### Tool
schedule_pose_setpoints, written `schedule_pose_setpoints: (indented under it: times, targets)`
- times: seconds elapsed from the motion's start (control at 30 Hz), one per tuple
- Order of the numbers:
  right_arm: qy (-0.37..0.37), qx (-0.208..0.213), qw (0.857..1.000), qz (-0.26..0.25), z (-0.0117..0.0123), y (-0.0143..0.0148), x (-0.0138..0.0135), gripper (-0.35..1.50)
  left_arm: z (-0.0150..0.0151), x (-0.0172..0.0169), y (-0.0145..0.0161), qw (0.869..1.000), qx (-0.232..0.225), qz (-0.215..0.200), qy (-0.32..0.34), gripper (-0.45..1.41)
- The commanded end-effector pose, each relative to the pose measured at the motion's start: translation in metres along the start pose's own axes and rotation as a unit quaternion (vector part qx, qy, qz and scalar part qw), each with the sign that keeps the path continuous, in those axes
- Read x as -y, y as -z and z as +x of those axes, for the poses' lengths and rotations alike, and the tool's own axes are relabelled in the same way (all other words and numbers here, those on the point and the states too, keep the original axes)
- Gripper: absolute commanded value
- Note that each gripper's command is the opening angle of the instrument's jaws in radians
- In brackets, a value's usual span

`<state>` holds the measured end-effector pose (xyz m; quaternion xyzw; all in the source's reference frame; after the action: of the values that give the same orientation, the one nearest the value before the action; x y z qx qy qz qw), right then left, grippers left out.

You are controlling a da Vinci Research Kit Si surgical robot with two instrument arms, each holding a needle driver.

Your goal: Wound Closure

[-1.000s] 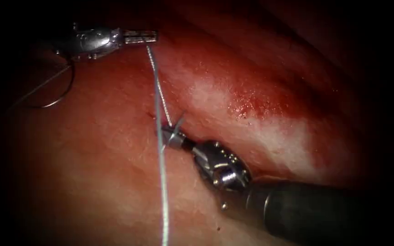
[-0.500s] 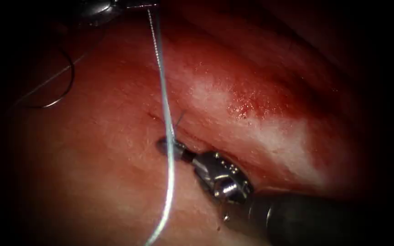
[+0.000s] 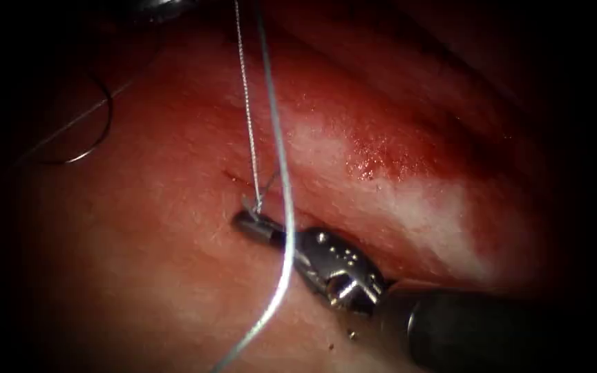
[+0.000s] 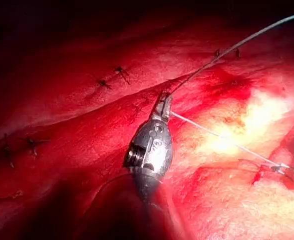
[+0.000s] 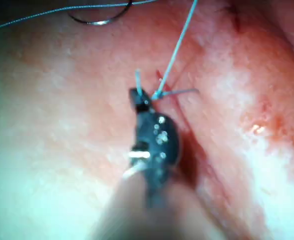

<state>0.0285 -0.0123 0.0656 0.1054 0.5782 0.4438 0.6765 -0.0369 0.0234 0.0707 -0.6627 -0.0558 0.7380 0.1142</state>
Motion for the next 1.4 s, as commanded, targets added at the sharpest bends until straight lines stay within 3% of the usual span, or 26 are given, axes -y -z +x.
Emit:
schedule_pose_setpoints:
  times: [0.03,0.6,1.4]
  targets:
    - [0.003,0.0,1.0,0.001,-0.0009,-0.0006,0.0002,-0.35,-0.0006,0.0001,-0.0006,1.0,0.001,0.003,-0.004,-0.45]
    - [0.053,0.022,0.998,0.005,-0.0031,-0.0005,0.0012,-0.35,-0.0057,0.0032,-0.0031,0.998,0.014,0.044,-0.032,-0.45]
    - [0.063,0.03,0.997,0.018,-0.004,0.0,0.0048,-0.35,-0.0061,0.0059,-0.0036,0.996,0.025,0.073,-0.054,-0.45]
